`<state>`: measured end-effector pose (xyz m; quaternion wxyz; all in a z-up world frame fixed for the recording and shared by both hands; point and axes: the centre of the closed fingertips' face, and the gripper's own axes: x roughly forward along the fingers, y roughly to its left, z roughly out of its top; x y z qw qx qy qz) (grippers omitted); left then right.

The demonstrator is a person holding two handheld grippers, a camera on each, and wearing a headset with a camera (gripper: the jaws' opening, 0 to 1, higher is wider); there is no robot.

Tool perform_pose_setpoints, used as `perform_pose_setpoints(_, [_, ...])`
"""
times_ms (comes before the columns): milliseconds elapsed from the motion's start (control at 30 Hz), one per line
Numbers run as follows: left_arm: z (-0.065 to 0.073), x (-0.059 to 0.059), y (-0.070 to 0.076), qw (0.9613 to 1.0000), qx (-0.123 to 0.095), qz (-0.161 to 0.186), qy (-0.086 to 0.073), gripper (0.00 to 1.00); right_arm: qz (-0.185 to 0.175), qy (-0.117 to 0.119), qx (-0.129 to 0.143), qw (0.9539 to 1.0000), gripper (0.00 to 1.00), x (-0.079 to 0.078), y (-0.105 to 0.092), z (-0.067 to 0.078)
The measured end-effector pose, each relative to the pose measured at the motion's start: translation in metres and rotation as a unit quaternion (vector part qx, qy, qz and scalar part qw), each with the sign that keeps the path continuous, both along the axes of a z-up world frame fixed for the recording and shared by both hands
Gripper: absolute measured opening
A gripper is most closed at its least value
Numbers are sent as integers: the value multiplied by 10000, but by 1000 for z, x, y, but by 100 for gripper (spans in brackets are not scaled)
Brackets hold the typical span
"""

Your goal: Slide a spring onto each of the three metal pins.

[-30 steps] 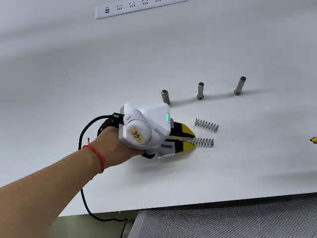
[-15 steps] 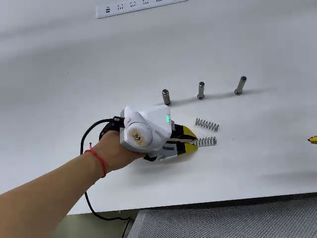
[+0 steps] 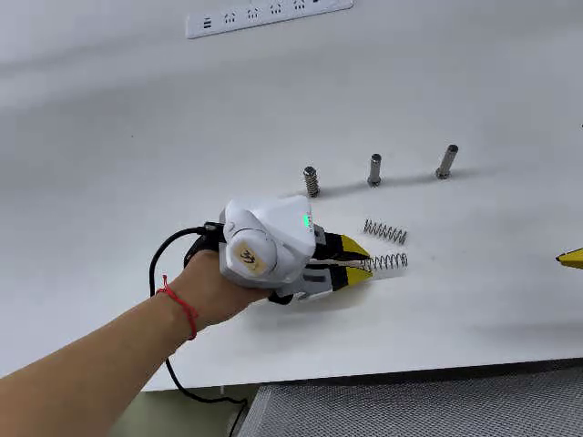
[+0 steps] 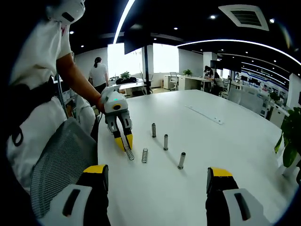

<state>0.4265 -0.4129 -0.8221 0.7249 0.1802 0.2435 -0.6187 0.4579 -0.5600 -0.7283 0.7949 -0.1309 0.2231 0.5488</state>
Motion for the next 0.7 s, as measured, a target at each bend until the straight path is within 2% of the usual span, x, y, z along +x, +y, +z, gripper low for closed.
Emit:
perform_pose_setpoints(200, [29, 1, -3, 9991, -335, 228, -143, 7, 24, -43, 95, 9999, 85, 0, 9, 12])
perform_pose_setpoints(400, [69, 7, -7, 9941, -858, 576, -336, 6, 89, -144, 320, 9993, 82, 1, 22, 34])
perform_pose_setpoints(467, [84, 9, -8, 9916, -1022, 679, -409, 6, 99, -135, 376, 9992, 80, 1, 28, 42])
perform_pose_setpoints(600, [117, 16, -11, 9830, -1480, 950, -532, 6, 161, -100, 641, 9978, 75, -1, 44, 65])
perform_pose_setpoints(700, [137, 19, -11, 9777, -1700, 1057, -641, 6, 181, -74, 811, 9965, 69, -2, 55, 79])
